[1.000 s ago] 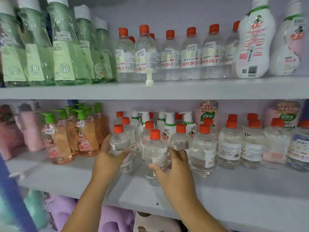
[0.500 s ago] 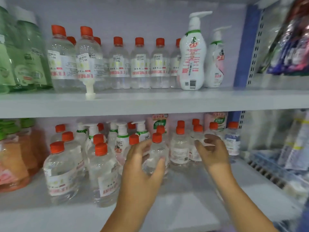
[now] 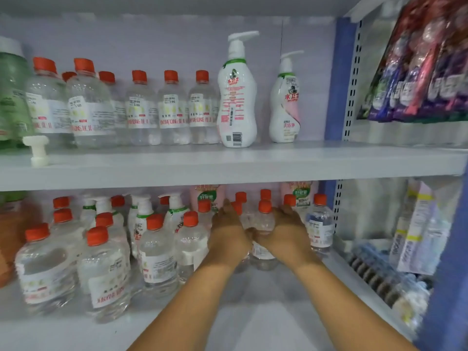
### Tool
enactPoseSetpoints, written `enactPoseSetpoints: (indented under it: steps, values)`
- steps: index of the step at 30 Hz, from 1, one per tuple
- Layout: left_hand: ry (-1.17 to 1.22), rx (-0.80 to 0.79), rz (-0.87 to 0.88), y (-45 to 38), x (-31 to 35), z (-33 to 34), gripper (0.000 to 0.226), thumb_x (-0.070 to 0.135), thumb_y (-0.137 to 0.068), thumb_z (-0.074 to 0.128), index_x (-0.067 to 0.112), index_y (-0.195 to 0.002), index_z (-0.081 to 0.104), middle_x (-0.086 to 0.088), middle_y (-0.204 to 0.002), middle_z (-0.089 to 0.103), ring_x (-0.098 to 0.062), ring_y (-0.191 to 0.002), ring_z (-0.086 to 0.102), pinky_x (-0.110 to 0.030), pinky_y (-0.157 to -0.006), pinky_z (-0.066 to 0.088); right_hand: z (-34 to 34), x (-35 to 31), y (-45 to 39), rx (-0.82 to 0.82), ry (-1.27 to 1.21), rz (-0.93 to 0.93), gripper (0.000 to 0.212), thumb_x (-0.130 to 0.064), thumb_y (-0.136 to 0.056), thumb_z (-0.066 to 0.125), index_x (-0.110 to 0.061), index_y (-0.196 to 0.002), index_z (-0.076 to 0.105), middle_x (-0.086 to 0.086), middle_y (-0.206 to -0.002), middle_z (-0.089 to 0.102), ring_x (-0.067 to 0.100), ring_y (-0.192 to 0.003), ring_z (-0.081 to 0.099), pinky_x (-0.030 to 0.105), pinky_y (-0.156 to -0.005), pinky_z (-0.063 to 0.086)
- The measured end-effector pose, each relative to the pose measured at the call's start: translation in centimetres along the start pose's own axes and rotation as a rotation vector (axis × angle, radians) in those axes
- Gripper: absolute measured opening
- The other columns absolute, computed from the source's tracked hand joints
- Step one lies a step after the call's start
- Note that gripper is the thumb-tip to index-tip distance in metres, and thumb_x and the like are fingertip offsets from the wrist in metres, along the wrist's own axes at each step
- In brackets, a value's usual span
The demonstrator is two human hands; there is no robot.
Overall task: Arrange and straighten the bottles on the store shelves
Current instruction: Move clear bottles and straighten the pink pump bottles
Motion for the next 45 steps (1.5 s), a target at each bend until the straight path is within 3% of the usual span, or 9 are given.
enactPoseSetpoints:
  steps: [6, 11, 15, 20, 28, 31, 37, 42, 45]
  values:
    - [0.338, -0.135, -0.03, 3.4, -1.4, -0.4, 0.077, 0.047, -0.073, 0.084, 0.052, -0.136, 0.04, 0.014, -0.135, 0.056, -0.016, -0.125, 0.055, -0.031, -0.098, 0.048, 0.3, 2.6, 3.5, -0.132, -0.507, 0.161, 0.077, -0.055, -0.068, 0.084, -0.069, -0.129, 0.039, -0.027, -0.122, 0.058, -0.001, -0.11, 0.057, 0.016, -0.081, 0.045]
    - [0.446, -0.078, -0.037, 9.1, -2.1, -3.3, 0.087, 0.037, -0.075, 0.088, 0.058, -0.142, 0.037, 0.016, -0.138, 0.06, -0.009, -0.123, 0.061, -0.026, -0.096, 0.054, -0.3, 2.0, 5.8, -0.09, -0.633, 0.226, 0.078, -0.052, -0.06, 0.088, -0.042, -0.131, 0.057, -0.022, -0.119, 0.068, 0.008, -0.109, 0.067, 0.026, -0.08, 0.053]
    - [0.435, 0.164, -0.049, 15.2, -5.1, -10.9, 0.089, 0.083, -0.05, 0.082, 0.091, -0.119, 0.027, 0.052, -0.134, 0.047, 0.026, -0.122, 0.046, -0.011, -0.095, 0.043, -0.8, -3.0, 8.8, -0.103, -0.789, 0.12, 0.069, -0.059, -0.053, 0.086, -0.048, -0.118, 0.064, -0.024, -0.106, 0.075, -0.002, -0.091, 0.073, 0.028, -0.075, 0.059]
    - [0.348, 0.427, -0.131, 19.5, -12.3, -21.0, 0.09, 0.071, -0.052, 0.089, 0.074, -0.13, 0.044, 0.027, -0.13, 0.067, -0.002, -0.117, 0.067, -0.039, -0.099, 0.056, 1.2, -13.6, 11.0, -0.222, -0.949, -0.056, 0.051, -0.052, -0.059, 0.086, -0.057, -0.106, 0.065, -0.029, -0.1, 0.074, -0.01, -0.086, 0.071, 0.004, -0.064, 0.051]
    - [0.314, 0.47, -0.167, 17.5, -22.1, -25.6, 0.073, 0.034, -0.074, 0.091, 0.073, -0.114, 0.045, 0.038, -0.108, 0.067, 0.01, -0.093, 0.068, -0.037, -0.09, 0.059, 10.0, -22.0, 12.7, -0.09, -0.727, 0.014, 0.083, -0.071, -0.06, 0.076, -0.041, -0.135, 0.056, -0.026, -0.131, 0.056, 0.003, -0.121, 0.058, 0.033, -0.101, 0.054]
    - [0.278, 0.445, -0.11, 16.1, -23.0, -24.7, 0.08, 0.034, -0.076, 0.09, 0.074, -0.125, 0.042, 0.043, -0.117, 0.056, 0.022, -0.105, 0.055, -0.024, -0.094, 0.049, 10.7, -21.7, 12.8, -0.016, -0.654, 0.011, 0.08, -0.072, -0.059, 0.076, -0.043, -0.131, 0.057, -0.027, -0.126, 0.042, -0.001, -0.118, 0.054, 0.025, -0.1, 0.051]
    - [0.218, 0.424, -0.078, 15.3, -23.5, -22.9, 0.093, 0.031, -0.075, 0.091, 0.064, -0.142, 0.036, 0.011, -0.123, 0.036, -0.004, -0.113, 0.045, -0.025, -0.098, 0.039, 10.9, -20.7, 13.3, -0.102, -0.677, 0.07, 0.093, -0.061, -0.063, 0.083, -0.043, -0.147, 0.047, -0.03, -0.127, 0.044, -0.012, -0.116, 0.054, 0.022, -0.103, 0.051]
    - [0.268, 0.672, 0.18, 17.3, -17.2, -19.4, 0.054, 0.049, -0.082, 0.075, 0.034, -0.13, 0.057, 0.006, -0.135, 0.05, -0.022, -0.124, 0.054, -0.014, -0.106, 0.036, 8.1, -17.3, 13.3, -0.043, -0.637, 0.138, 0.093, -0.085, -0.053, 0.074, -0.067, -0.136, 0.036, -0.041, -0.128, 0.044, -0.02, -0.112, 0.051, 0.009, -0.084, 0.048]
    - [0.508, 0.379, 0.264, 17.3, -11.3, -14.0, 0.03, 0.047, -0.088, 0.07, 0.047, -0.116, 0.058, 0.023, -0.124, 0.056, -0.01, -0.112, 0.064, -0.011, -0.094, 0.046, 4.0, -10.9, 11.8, 0.098, -0.675, 0.23, 0.079, -0.064, -0.068, 0.08, -0.049, -0.138, 0.048, -0.024, -0.123, 0.058, -0.017, -0.099, 0.058, 0.005, -0.071, 0.05]
Point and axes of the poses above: each hand's wrist, its own y-axis away from the middle knuckle, its own z-axis out of the palm, x = y × z, the point moved 2 cm from there along -y, towards the middle knuckle
